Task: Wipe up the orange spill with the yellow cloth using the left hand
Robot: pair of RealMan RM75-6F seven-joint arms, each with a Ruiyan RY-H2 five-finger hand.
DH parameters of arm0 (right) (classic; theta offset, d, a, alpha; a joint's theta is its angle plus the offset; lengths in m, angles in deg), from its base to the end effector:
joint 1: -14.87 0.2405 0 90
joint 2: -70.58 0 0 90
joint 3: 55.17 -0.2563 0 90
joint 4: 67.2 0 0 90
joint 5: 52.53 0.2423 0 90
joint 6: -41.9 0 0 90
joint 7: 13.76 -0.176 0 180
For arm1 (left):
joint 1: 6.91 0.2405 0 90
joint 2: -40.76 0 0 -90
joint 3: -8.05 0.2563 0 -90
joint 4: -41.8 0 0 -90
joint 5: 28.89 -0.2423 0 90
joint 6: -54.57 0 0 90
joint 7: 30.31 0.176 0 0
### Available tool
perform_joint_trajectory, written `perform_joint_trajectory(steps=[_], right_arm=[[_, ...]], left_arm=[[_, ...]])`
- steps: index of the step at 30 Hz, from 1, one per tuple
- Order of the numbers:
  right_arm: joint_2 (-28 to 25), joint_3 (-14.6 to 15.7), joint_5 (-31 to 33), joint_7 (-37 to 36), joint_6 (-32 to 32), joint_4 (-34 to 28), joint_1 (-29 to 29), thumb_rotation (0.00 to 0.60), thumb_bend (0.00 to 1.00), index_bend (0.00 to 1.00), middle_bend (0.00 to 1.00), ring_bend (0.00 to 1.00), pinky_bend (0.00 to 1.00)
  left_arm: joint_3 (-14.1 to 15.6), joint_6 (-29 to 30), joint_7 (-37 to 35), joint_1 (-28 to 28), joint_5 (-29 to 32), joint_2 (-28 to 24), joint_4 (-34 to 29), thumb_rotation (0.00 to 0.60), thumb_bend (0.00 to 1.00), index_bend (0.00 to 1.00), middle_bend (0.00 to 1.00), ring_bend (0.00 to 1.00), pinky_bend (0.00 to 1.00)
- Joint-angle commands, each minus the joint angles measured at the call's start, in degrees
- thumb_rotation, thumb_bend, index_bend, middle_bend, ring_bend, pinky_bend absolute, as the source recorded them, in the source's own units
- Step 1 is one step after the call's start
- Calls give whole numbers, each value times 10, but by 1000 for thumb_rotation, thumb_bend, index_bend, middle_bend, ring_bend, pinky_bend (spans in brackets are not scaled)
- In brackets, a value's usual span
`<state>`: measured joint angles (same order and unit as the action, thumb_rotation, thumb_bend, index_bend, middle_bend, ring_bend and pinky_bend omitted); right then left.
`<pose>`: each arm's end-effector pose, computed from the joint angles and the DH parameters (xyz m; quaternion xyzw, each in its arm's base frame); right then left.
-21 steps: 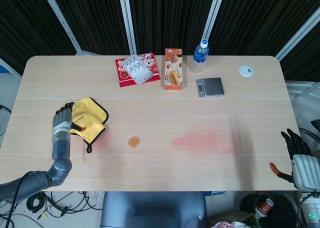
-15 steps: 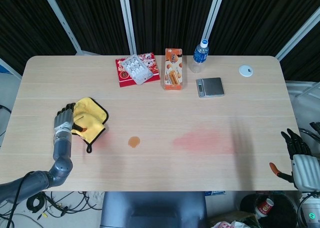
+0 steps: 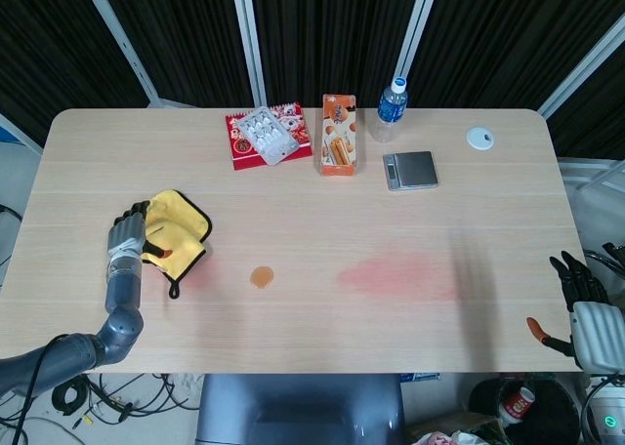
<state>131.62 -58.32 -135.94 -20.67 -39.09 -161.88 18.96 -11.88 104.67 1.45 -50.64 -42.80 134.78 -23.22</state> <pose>-0.3344 -0.2117 0.1355 0.5661 -0.4516 0.3909 0.5682 -0.2825 0.4382 -0.0353 -0.4895 -0.6224 -0.2230 0.5686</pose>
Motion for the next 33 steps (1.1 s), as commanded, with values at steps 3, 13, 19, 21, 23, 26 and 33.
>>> perform_joint_trajectory(steps=[3, 13, 19, 21, 23, 26, 33], right_arm=[[0, 0, 1, -1, 0, 0, 0, 600, 173, 0, 0, 0, 129], [0, 0, 0, 0, 1, 0, 0, 600, 174, 0, 0, 0, 129], [1, 0, 1, 1, 0, -1, 0, 600, 174, 0, 0, 0, 129], [1, 0, 1, 1, 1, -1, 0, 600, 174, 0, 0, 0, 129], [1, 0, 2, 1, 1, -1, 0, 600, 173, 0, 0, 0, 129], [1, -1, 3, -1, 1, -1, 0, 600, 173, 0, 0, 0, 129], [-1, -1, 2, -5, 1, -1, -1, 600, 174, 0, 0, 0, 129]], left_arm=[[1, 0, 2, -2, 4, 1, 3, 600, 0, 0, 0, 0, 0], [4, -11, 8, -7, 16, 7, 27, 600, 0, 0, 0, 0, 0], [8, -26, 17, -16, 18, 20, 48, 600, 0, 0, 0, 0, 0], [8, -30, 19, -19, 20, 25, 55, 600, 0, 0, 0, 0, 0], [11, -34, 24, -23, 21, 30, 61, 600, 6, 0, 0, 0, 20], [17, -36, 34, -27, 25, 37, 70, 600, 93, 72, 41, 38, 185], [18, 4, 24, -28, -4, 56, 85, 600, 399, 571, 573, 508, 620]])
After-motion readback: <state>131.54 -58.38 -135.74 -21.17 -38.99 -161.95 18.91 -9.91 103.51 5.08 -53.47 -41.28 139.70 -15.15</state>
